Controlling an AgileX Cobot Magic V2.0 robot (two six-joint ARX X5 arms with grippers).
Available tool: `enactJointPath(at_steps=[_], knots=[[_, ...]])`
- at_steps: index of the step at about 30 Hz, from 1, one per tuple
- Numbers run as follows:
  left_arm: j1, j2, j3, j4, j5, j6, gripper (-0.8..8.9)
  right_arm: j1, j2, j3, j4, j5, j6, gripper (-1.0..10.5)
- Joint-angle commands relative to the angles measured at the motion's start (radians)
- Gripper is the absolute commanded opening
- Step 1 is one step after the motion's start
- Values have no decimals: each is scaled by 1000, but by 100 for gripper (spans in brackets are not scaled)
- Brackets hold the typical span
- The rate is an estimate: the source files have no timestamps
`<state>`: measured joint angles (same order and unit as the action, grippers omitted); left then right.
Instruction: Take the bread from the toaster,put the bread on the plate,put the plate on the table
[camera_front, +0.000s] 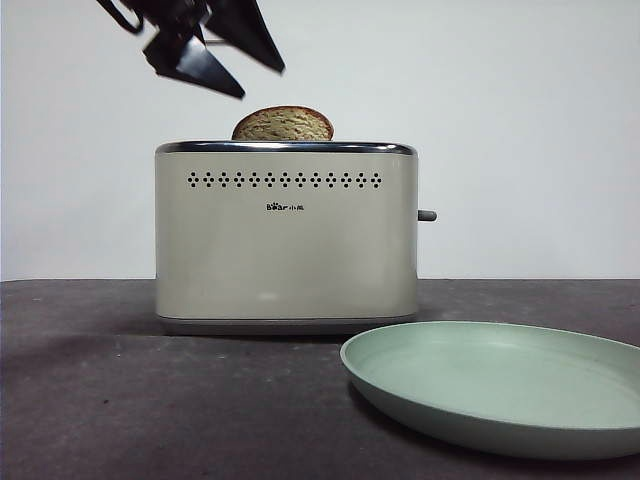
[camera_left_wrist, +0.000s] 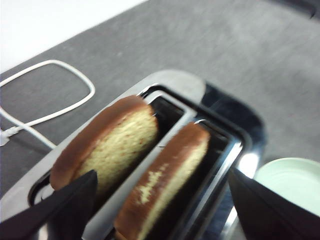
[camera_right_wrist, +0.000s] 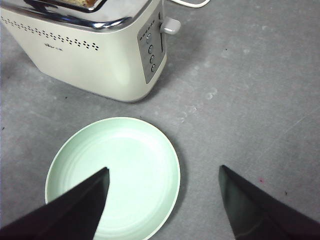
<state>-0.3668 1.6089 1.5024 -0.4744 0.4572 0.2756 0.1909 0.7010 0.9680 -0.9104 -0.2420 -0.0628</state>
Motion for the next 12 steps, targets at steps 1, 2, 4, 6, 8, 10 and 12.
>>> enactJointPath(at_steps=[1, 2, 4, 6, 8, 10, 12], knots=[[-15, 45, 30, 17, -21, 54, 429, 4, 5, 18, 3, 0, 10, 355], [-16, 55, 30, 22, -24, 53, 428, 4, 5, 18, 3, 0, 10, 355], [-20, 76, 30, 34, -26, 53, 428, 4, 6, 18, 0, 0, 10, 355], [-29, 101, 30, 42, -35, 53, 416, 4, 11, 18, -9, 2, 10, 355], [-39, 113, 30, 38, -39, 53, 373, 4, 16, 18, -10, 6, 10, 355], [-49, 114, 30, 35, -40, 53, 296, 4, 17, 18, -11, 7, 10, 355], [-53, 114, 30, 33, -40, 53, 189, 4, 17, 18, -11, 7, 10, 355]])
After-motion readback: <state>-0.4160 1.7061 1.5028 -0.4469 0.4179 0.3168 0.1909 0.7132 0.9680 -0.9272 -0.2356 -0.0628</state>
